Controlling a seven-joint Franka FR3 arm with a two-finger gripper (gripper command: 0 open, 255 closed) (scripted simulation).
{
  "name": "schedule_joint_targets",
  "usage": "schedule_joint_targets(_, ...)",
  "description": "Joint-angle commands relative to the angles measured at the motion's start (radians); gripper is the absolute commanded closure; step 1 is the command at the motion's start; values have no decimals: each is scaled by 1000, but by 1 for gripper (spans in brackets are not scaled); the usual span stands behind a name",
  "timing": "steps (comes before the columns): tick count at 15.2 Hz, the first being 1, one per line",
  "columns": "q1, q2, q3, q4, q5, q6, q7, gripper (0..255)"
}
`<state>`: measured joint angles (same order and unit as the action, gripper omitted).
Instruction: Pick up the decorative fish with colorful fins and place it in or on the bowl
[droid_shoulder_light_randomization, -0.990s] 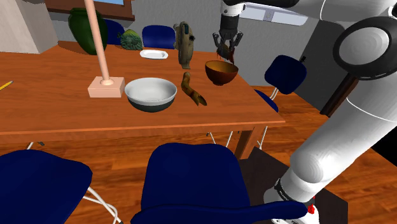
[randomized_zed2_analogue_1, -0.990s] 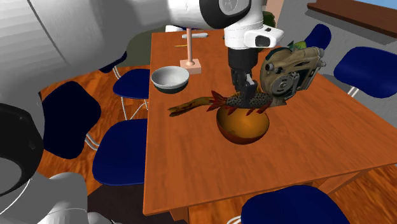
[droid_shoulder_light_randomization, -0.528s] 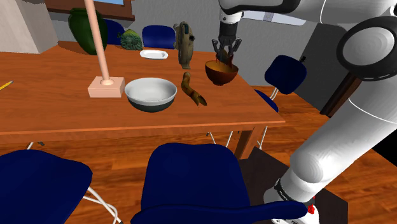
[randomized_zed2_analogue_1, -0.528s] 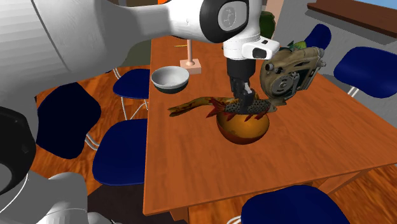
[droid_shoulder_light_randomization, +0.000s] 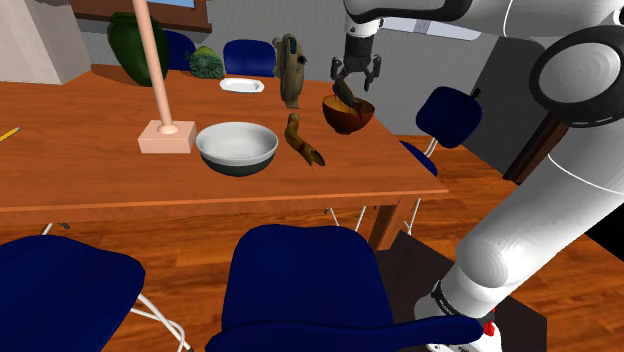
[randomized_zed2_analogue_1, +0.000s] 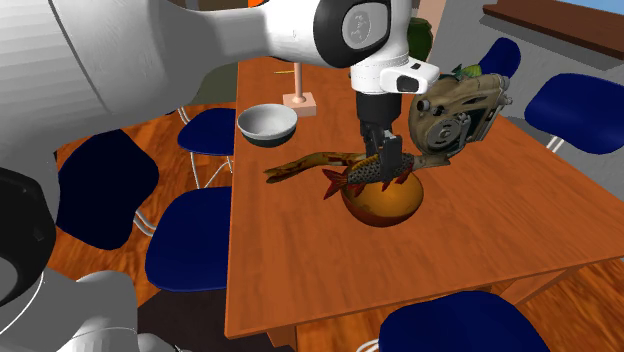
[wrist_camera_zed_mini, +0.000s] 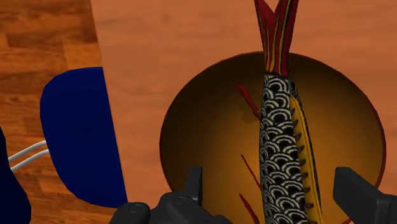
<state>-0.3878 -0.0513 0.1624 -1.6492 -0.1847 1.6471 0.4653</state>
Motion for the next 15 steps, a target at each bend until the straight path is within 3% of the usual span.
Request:
schedule_joint_targets(1, 0, 0, 0, 0, 0, 0, 0, 0)
schedule_joint_targets(3, 0, 0, 0, 0, 0, 0, 0, 0)
schedule_joint_targets(7, 12, 35, 14, 170, -6, -138, 0, 0)
schedule_joint_targets(15, 12, 35, 14, 170, -6, -138, 0, 0)
